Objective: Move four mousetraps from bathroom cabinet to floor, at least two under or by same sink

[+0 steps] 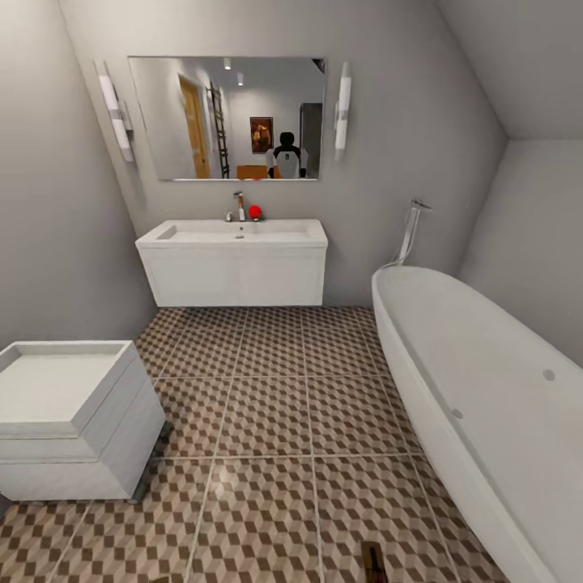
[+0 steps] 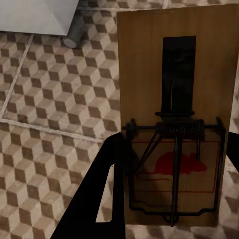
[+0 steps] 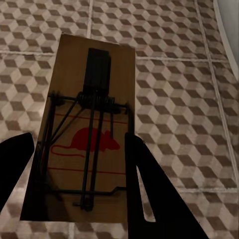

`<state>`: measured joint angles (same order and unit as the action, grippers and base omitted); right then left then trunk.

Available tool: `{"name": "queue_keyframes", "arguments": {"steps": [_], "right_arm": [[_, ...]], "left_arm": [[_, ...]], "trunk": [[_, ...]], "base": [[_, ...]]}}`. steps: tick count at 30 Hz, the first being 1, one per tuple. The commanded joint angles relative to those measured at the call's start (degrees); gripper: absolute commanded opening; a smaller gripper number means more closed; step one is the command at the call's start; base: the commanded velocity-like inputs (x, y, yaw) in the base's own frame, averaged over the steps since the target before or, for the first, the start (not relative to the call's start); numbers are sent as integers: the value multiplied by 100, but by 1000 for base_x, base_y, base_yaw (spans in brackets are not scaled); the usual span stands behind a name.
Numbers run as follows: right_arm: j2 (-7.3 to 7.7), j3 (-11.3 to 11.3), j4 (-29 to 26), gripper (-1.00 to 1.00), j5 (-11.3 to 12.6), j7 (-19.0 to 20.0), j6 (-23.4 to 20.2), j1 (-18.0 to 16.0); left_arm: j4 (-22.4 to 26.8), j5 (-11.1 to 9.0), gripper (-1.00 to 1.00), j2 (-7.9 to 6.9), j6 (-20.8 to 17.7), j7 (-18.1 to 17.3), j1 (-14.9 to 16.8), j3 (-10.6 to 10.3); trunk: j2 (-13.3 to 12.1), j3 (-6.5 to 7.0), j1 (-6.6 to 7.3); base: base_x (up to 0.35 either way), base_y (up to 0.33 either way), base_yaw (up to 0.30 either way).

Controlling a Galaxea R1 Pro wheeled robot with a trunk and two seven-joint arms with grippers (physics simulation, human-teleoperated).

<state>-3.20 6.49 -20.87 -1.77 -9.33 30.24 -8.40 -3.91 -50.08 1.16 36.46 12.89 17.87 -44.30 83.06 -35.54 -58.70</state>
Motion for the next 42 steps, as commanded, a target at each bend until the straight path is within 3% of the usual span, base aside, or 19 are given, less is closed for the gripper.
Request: {"name": "queue_keyframes", "arguments": {"steps": [1,25,42], "right_arm": [[3,37,4,-100,-17,-51,8,-5],[3,37,4,-100,-17,-51,16,-5],[3,37,4,-100,-17,-51,16,-6]], "left_arm": [[-15,42,-100,5,10,74,4,-34],[-14,42,-100,0,10,74,5,-34],[-17,42,-100,-1,10,74,6,-34]], "trunk": [[2,-5,-3],[2,-5,-3],[2,-5,-3]], "base": [[341,0,0],[341,0,1],[341,0,118]]}}
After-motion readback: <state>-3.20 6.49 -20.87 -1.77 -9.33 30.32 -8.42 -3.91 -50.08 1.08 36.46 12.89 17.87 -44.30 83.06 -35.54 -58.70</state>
